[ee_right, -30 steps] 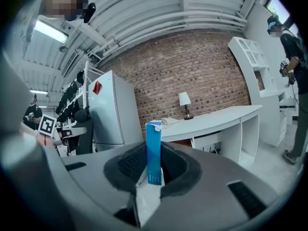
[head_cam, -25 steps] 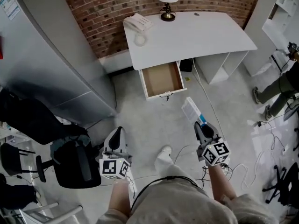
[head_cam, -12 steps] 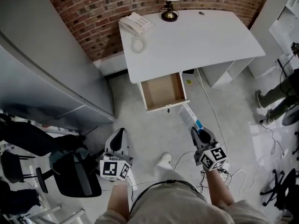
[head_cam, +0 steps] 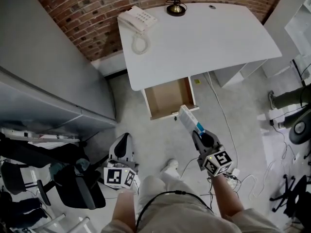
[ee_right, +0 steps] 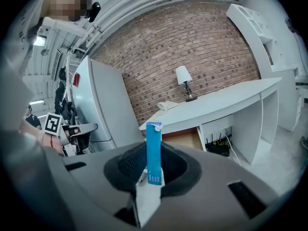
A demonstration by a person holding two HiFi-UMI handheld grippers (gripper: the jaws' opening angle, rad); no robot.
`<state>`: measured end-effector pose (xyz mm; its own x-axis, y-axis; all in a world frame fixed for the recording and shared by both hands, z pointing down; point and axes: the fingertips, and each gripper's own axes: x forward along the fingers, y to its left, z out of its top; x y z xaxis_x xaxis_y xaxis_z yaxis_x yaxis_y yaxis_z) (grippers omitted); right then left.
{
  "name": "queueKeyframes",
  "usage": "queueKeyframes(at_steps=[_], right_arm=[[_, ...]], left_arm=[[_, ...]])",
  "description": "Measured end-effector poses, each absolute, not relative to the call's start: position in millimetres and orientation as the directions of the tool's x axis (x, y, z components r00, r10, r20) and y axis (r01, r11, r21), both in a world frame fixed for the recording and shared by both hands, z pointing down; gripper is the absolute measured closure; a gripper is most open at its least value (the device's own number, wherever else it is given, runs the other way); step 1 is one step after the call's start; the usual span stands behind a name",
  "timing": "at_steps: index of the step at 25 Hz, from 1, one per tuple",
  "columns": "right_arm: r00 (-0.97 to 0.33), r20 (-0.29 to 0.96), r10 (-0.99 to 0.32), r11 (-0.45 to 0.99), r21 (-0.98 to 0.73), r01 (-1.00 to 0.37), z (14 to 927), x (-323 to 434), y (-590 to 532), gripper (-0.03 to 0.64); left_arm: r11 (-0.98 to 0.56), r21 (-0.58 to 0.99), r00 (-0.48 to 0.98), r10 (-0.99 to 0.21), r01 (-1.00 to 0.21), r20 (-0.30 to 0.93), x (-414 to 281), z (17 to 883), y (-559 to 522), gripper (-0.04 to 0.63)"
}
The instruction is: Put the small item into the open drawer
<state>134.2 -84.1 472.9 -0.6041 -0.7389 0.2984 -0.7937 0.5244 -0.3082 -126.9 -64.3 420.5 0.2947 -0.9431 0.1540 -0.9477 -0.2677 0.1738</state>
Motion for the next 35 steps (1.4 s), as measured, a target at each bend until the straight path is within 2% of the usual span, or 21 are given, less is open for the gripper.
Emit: queueKeyframes(at_steps=[10,20,28,35], right_arm=[[-0.624,0.394,-0.675,0.586,-0.228,-0.778,516,90,-101,0.541],[-0.579,0.517,-0.63,0.627,-0.101,-0.773,560,53,-135,0.541],[-0.499,0.668,-0.552,0.732,0.102,-0.673,601,26,-153,0.54],[-0.452,0.74,-0.498,0.78,0.156,-0.606,627,11,-163,0.538]], left_arm=[[-0.275,0.202,0.311,-0.934,-0.94,0.177,-132,450,-95,0.591],[-0.269,0.252,0.322,-0.925,-0.93,0.203,-149,489,-139,0.59],[-0.258,0.272,0.32,-0.923,-0.927,0.216,-165,510,-161,0.591],[-0.232,0.292,0.304,-0.924,-0.928,0.232,-179,529,-170,0.591]])
